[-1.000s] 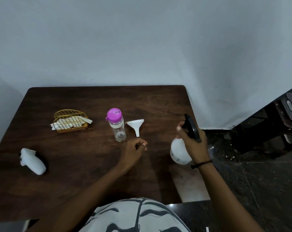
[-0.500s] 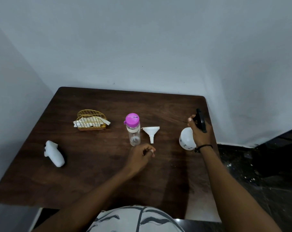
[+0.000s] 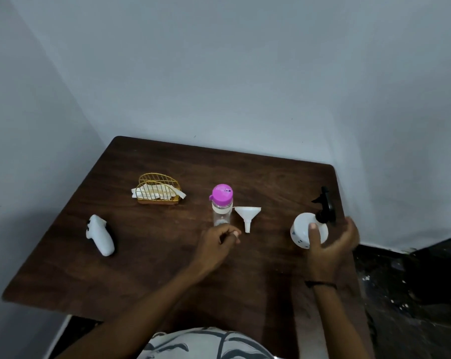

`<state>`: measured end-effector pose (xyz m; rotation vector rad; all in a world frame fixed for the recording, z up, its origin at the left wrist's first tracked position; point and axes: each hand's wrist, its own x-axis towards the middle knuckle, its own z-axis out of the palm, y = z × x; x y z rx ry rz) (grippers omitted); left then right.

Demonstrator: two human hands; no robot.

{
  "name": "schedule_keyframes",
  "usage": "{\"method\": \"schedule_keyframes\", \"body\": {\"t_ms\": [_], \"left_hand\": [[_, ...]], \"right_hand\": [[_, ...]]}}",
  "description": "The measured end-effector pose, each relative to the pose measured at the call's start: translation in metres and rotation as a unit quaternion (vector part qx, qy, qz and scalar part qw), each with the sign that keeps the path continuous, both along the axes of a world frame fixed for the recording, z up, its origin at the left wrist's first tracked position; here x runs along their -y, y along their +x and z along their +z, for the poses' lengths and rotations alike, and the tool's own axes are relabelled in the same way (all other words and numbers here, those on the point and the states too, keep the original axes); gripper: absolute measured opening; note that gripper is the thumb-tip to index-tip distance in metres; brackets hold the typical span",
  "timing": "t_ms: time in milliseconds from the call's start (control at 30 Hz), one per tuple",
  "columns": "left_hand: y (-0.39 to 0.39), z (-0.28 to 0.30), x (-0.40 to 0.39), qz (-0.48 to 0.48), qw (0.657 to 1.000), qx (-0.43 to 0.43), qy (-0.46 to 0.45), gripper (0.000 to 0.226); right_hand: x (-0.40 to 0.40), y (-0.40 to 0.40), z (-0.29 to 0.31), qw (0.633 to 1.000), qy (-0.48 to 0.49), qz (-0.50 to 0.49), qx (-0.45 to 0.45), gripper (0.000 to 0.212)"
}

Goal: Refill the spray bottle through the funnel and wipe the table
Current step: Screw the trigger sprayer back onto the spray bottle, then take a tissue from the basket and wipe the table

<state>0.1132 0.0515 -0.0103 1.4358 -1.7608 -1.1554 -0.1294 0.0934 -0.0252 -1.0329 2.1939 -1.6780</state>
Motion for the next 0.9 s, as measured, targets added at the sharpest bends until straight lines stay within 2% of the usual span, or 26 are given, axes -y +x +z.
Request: {"method": "schedule_keyframes", "body": {"t_ms": [67,100,233,300,400,500,600,733,900], "left_hand": [[0.007,0.006,0.002,0.019,0.999,-0.027,-0.025,0.015],[0.012,0.01,0.003,0.03,0.998,-0.04,-0.037,0.015],[0.033,0.027,0.012,0.067,0.99,-0.089,-0.09,0.016],[0.044,0.038,0.022,0.094,0.983,-0.1,-0.119,0.016],[0.067,0.053,0.044,0.123,0.975,-0.102,-0.155,0.015],[0.096,0.06,0.071,0.149,0.969,-0.049,-0.19,0.015],[0.122,0.051,0.094,0.205,0.965,0.009,-0.163,0.014],[0.147,0.026,0.118,0.222,0.968,0.08,-0.089,0.024],[0.164,-0.002,0.136,0.181,0.96,0.208,-0.047,0.044]], "right_hand": [[-0.01,0.024,0.01,0.995,-0.077,-0.018,-0.063,0.067],[-0.008,0.037,0.018,0.991,-0.104,0.004,-0.084,0.057],[0.025,0.088,0.062,0.966,-0.145,0.164,-0.14,0.019],[0.044,0.114,0.085,0.944,-0.151,0.237,-0.17,0.009],[0.075,0.157,0.109,0.915,-0.135,0.339,-0.174,0.006],[0.103,0.204,0.114,0.897,-0.071,0.414,-0.136,0.009],[0.132,0.241,0.094,0.889,0.043,0.442,-0.112,0.018],[0.162,0.269,0.05,0.883,0.182,0.417,-0.117,0.03],[0.181,0.27,0.002,0.86,0.303,0.393,-0.119,0.027]]}}
